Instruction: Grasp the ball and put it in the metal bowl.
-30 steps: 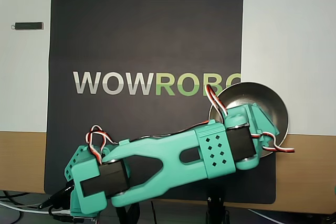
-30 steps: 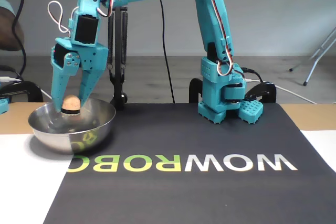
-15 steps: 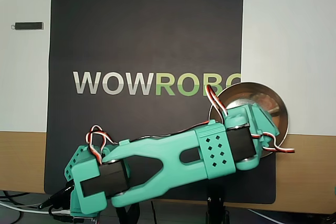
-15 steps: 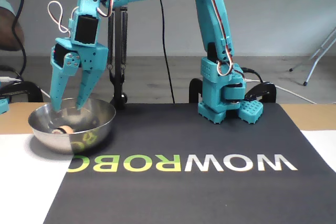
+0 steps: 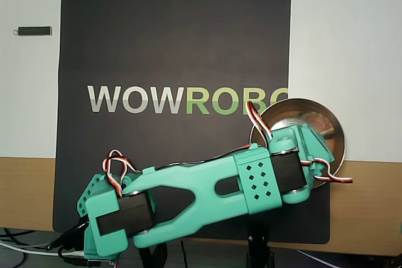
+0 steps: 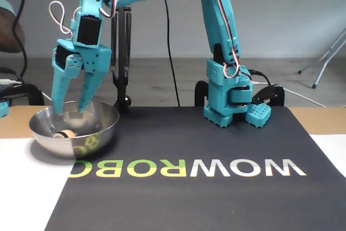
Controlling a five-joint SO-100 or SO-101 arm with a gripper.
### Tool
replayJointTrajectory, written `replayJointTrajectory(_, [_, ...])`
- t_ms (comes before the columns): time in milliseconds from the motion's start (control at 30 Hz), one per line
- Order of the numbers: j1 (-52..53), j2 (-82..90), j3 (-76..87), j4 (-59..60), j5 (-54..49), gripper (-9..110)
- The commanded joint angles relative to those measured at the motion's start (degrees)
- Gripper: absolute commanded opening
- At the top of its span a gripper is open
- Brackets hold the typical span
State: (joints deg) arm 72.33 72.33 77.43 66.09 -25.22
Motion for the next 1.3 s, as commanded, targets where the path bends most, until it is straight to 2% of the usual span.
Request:
replayJointTrajectory(0, [0.18,0.44,-2.11,-0.53,0.44,53])
replayJointTrajectory(267, [0.18,0.44,-2.11,-0.53,0.35,50])
replayJointTrajectory(433, [0.18,0.44,-2.11,-0.53,0.00,15])
replayJointTrajectory(533, [0.18,0.44,-2.11,-0.53,0.00,6])
replayJointTrajectory(1267, [-3.69,4.04,-1.49,2.72,0.44,5])
